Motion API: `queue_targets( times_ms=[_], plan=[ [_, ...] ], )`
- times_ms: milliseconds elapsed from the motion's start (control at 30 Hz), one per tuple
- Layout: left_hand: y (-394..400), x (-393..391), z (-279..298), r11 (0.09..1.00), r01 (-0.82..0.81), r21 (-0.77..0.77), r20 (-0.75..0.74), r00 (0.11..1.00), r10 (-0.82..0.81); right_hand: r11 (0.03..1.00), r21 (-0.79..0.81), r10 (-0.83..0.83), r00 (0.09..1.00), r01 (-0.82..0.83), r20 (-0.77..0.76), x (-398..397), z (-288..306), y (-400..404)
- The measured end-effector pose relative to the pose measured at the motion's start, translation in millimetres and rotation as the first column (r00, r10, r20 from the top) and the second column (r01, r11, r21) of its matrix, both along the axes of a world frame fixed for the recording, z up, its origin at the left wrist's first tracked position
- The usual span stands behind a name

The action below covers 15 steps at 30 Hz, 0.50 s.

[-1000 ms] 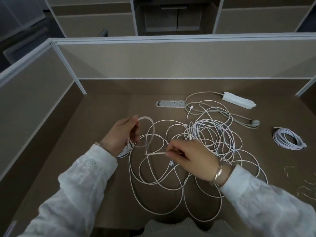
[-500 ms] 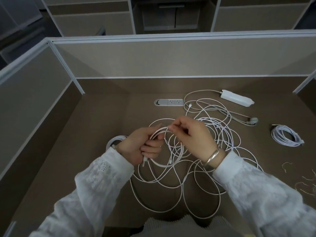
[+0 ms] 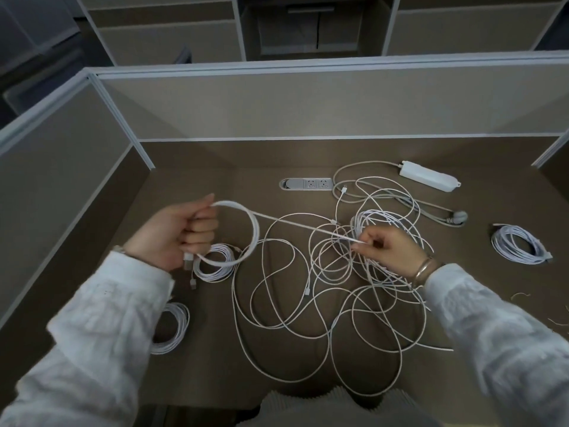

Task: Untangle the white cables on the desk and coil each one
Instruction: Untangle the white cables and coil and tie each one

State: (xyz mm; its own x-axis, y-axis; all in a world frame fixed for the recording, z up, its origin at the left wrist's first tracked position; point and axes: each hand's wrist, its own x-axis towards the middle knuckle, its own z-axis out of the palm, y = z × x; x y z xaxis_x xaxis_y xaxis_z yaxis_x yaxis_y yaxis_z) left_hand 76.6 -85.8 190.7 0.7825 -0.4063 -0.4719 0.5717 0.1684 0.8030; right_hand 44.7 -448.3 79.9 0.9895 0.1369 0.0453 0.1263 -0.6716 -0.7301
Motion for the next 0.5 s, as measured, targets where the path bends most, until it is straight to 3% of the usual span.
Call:
queue_targets(
  times_ms=[167,267,400,500],
  plan=[
    [30.8,10.8,8.6,0.979,-0.187,-0.077,0.096,0.976,0.194,0.996,0.012,-0.085,0.996,0.085,-0.003,2.6,-0.8,-21.2],
    [24.5,12.0,-3.7,0.970,-0.235,-0.071,0.095,0.966,0.241,0.995,-0.067,-0.075,0.995,0.079,0.059,-2.6,3.0,-13.9],
    [7.3,12.8,-23.9,0.957,-0.279,-0.074,0.096,0.954,0.285,0.973,-0.228,0.048,0.997,-0.033,0.061,-21.4,15.5,19.9],
    [-7.5,13.2,-33.4,0.948,-0.317,0.024,0.181,0.934,0.308,0.921,-0.346,0.202,0.979,-0.180,0.027,-36.0,30.6,50.9]
  ],
)
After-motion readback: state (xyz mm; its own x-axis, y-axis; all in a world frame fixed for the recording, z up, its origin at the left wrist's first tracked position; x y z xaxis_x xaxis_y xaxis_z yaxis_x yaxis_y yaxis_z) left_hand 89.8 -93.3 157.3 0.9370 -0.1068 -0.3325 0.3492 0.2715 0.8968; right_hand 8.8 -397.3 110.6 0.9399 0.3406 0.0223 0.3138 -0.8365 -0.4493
